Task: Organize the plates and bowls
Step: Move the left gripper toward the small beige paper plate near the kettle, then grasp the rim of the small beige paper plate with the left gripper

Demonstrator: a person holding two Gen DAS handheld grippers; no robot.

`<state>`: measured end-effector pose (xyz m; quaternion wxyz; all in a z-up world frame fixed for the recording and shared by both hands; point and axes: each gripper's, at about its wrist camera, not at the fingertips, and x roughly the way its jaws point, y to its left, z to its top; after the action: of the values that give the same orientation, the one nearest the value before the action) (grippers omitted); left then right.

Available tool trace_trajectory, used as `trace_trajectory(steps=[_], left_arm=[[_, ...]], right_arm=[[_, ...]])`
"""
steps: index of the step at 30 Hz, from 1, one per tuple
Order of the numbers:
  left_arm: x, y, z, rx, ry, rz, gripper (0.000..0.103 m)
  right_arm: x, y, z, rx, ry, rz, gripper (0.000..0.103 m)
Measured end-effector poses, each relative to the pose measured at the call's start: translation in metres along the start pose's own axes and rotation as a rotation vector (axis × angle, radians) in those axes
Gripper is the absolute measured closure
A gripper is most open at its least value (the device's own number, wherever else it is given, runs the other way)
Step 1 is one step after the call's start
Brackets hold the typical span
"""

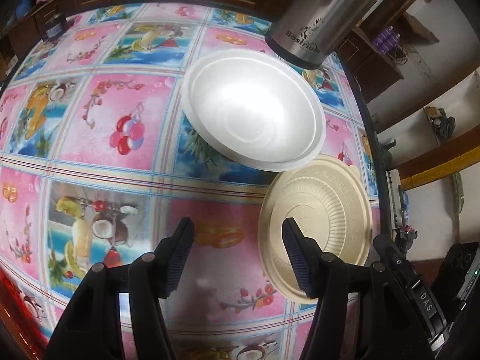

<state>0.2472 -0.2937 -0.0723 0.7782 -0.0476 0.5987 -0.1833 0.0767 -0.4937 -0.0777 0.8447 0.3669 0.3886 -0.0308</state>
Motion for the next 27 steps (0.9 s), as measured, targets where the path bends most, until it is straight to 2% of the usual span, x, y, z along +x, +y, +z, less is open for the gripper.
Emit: trace_trajectory(steps=[6, 17, 18, 21, 23, 27], left_arm=[[0.012, -0.015, -0.005, 0.03, 0.038, -0.061, 0.042], [0.014, -0.022, -0.008, 0.039, -0.029, -0.028, 0.044], [0.014, -0.022, -0.009, 0.042, -0.033, -0.022, 0.047], [0.017, -0.023, -0.009, 0.044, -0.022, -0.025, 0.073], [0.019, -0.024, -0.009, 0.05, -0.016, -0.024, 0.076], [0.02, -0.023, -0.01, 0.056, -0.015, -0.017, 0.091]], right_arm=[[0.008, 0.0, -0.003, -0.001, 0.026, 0.009, 0.08], [0.012, 0.0, -0.006, -0.003, 0.04, 0.007, 0.08], [0.012, 0.001, -0.006, -0.004, 0.037, 0.006, 0.08], [0.011, 0.001, -0.007, -0.008, 0.027, -0.005, 0.08], [0.012, 0.001, -0.007, 0.001, 0.025, -0.001, 0.08], [0.017, 0.0, -0.009, 0.014, 0.04, 0.006, 0.081]])
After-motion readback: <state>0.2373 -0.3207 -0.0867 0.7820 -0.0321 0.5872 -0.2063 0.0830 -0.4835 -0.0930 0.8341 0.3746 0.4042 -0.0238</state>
